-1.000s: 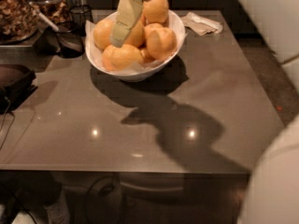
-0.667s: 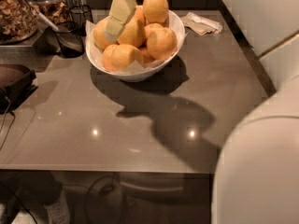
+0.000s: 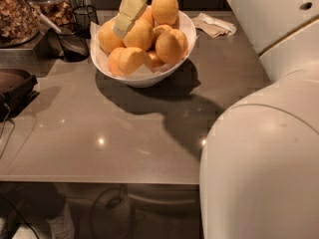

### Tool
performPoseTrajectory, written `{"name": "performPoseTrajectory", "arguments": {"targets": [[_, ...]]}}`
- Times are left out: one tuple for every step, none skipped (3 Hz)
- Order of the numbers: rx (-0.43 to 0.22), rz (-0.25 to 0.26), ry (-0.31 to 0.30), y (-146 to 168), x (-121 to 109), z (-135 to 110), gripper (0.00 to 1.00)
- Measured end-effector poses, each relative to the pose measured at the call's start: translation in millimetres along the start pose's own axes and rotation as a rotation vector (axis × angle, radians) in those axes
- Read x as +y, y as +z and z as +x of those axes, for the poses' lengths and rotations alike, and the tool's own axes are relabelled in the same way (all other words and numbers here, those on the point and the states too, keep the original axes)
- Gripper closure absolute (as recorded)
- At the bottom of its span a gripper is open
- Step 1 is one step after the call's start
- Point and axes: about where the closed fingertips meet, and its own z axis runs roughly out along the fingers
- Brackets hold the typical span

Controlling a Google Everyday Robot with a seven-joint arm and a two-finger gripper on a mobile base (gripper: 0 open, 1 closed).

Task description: Pick orange from white bowl

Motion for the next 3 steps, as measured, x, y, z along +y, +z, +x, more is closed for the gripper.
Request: {"name": "performPoseTrajectory", "arguments": {"targets": [[0.008,0.0,0.015,6.1,-3.3,-5.2,0.12],[0.019,0.004,0.026,11.5,-6.0,-7.9,0.16],[0.033,0.01,0.047,17.7,-12.1,-5.8,0.2]]}}
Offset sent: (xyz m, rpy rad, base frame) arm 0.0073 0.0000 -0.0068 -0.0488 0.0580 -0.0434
